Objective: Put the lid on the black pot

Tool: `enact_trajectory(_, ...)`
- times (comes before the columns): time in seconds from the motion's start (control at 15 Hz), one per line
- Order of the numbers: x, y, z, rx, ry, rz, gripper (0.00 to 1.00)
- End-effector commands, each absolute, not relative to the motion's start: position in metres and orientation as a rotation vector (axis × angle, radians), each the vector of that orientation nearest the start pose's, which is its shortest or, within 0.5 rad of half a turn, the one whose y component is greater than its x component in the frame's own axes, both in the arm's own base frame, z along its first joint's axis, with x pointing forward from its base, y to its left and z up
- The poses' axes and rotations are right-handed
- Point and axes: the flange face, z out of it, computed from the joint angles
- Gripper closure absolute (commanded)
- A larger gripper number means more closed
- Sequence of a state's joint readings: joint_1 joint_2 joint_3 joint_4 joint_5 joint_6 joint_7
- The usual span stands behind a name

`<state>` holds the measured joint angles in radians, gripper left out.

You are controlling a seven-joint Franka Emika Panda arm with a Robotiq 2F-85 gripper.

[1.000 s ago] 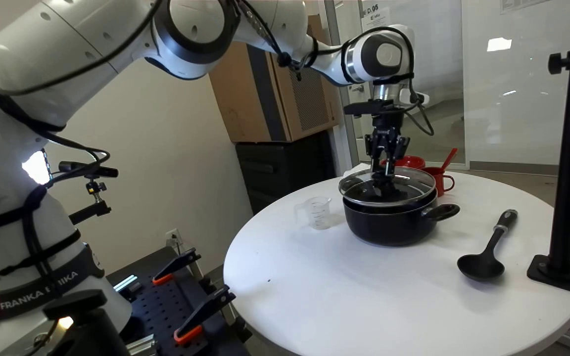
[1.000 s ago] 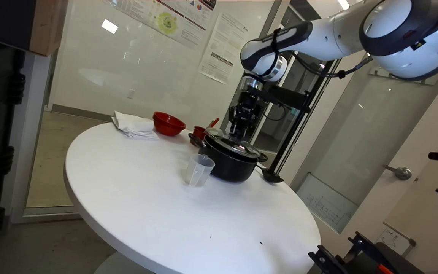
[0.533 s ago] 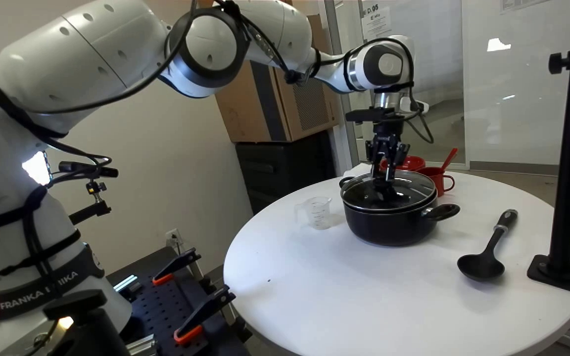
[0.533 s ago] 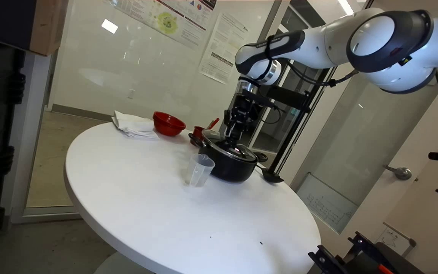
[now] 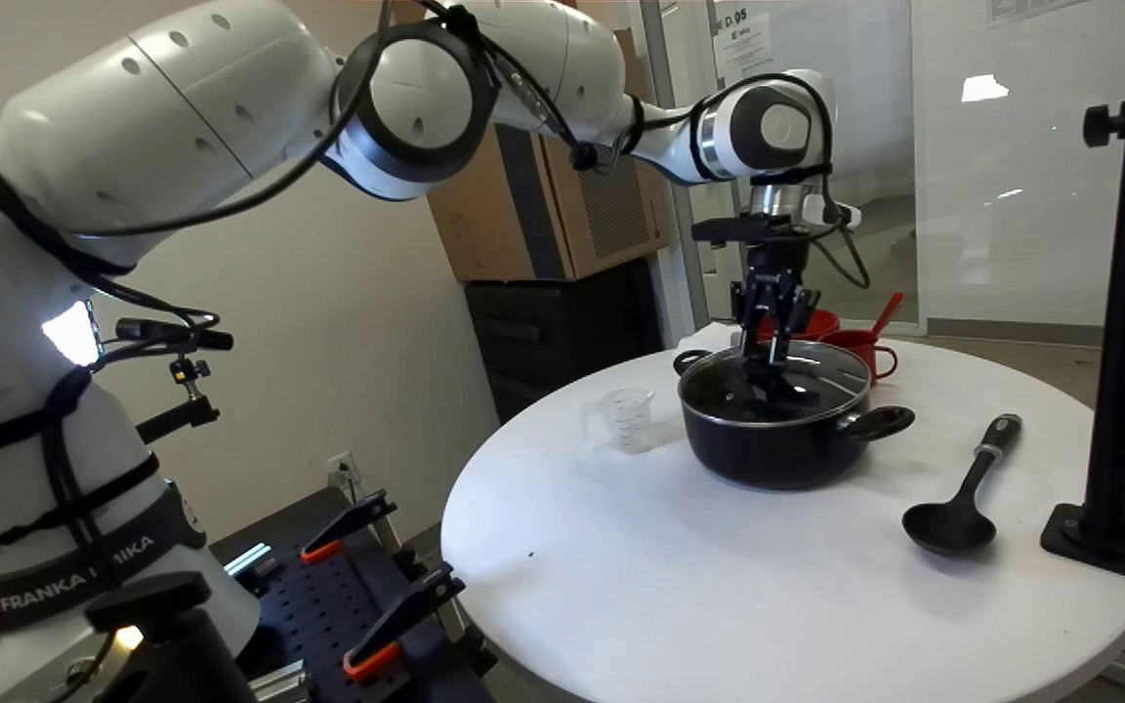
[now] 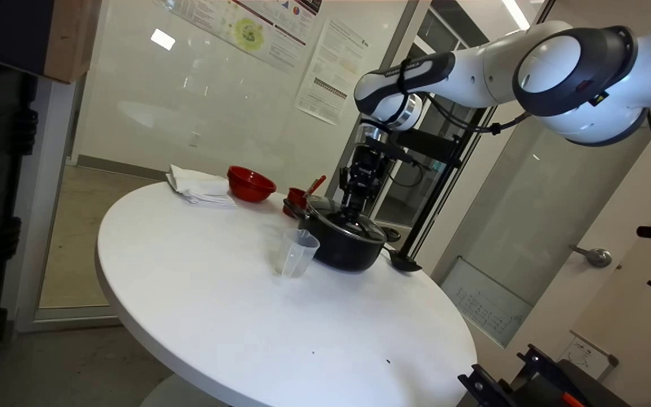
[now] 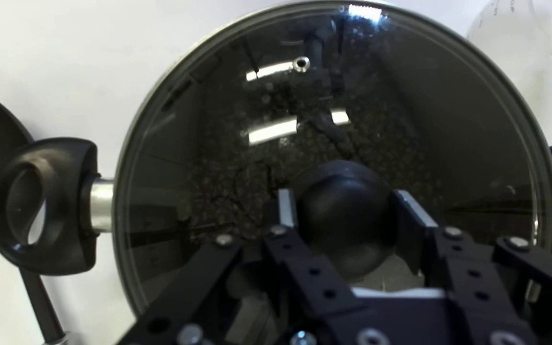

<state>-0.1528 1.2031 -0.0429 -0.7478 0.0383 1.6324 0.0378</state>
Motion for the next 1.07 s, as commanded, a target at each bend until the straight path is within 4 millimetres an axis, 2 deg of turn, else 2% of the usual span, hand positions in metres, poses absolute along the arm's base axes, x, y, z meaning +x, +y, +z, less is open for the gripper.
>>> enact_trajectory(0.0,0.743,-0.147,0.168,-3.047,0.385,0.553,0.24)
enact_trajectory(0.13,0.740,-0.152,0.164,-3.034,0.384,0.567,0.16)
enact_trajectory(0.27,0.738,-0.153,0.162,-3.025,0.378,0.568,0.01)
enact_trajectory(0.47,0.738,-0.149,0.167,-3.029,0.341,0.543,0.00)
enact_trajectory(0.67,0.742,-0.133,0.188,-3.073,0.235,0.479,0.00)
enact_trajectory(1.0,0.741,-0.089,0.247,-3.132,-0.011,0.332,0.00)
